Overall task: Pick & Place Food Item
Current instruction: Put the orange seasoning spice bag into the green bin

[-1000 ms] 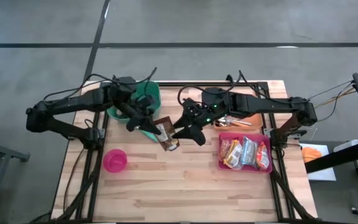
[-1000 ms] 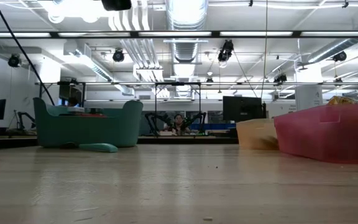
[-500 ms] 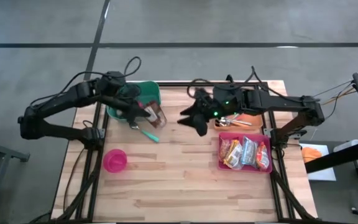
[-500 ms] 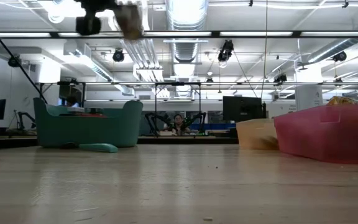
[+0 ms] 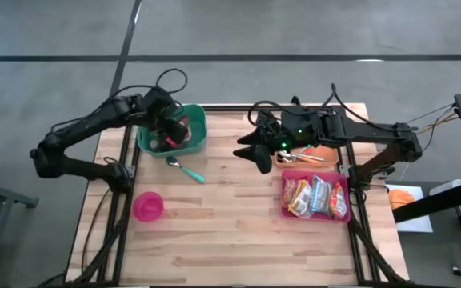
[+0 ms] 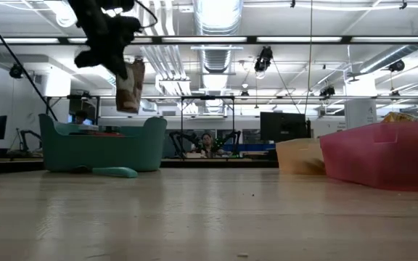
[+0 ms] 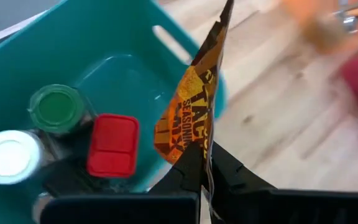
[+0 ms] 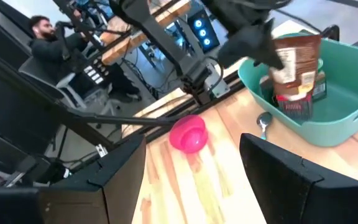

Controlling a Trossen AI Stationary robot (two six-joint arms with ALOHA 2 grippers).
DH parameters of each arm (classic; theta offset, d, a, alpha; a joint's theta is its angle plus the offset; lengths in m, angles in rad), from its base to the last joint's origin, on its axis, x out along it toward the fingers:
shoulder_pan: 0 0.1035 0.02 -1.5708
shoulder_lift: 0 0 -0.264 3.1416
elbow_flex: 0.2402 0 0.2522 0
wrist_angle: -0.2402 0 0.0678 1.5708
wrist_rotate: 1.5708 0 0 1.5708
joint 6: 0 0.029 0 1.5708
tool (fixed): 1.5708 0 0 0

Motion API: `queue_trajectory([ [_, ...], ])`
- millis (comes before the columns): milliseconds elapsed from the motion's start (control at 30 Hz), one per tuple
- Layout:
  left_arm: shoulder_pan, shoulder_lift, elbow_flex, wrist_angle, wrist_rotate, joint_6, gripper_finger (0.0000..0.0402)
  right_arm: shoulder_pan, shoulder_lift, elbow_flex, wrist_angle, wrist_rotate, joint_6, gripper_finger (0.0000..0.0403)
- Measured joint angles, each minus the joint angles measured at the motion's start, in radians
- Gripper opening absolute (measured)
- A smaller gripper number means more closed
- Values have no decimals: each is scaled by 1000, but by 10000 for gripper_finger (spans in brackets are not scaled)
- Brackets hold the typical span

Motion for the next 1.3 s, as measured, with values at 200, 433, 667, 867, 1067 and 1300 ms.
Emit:
queue_trajectory([
  [200,41,107,-12,37,-1,60,0,15,0,-5,1,0,5,256],
  [433,45,226,-12,95,9,102,0,39,0,-5,1,-1,4,256],
  [667,45,322,-13,144,-6,104,0,58,0,-5,1,-1,4,256],
  [867,45,328,-73,247,-64,22,0,70,0,-5,1,-1,17,256],
  [1067,46,277,-194,364,-70,-94,0,76,0,-5,1,-1,18,256],
  [1300,31,268,-239,381,-123,-111,0,76,0,-5,1,-1,1,256],
])
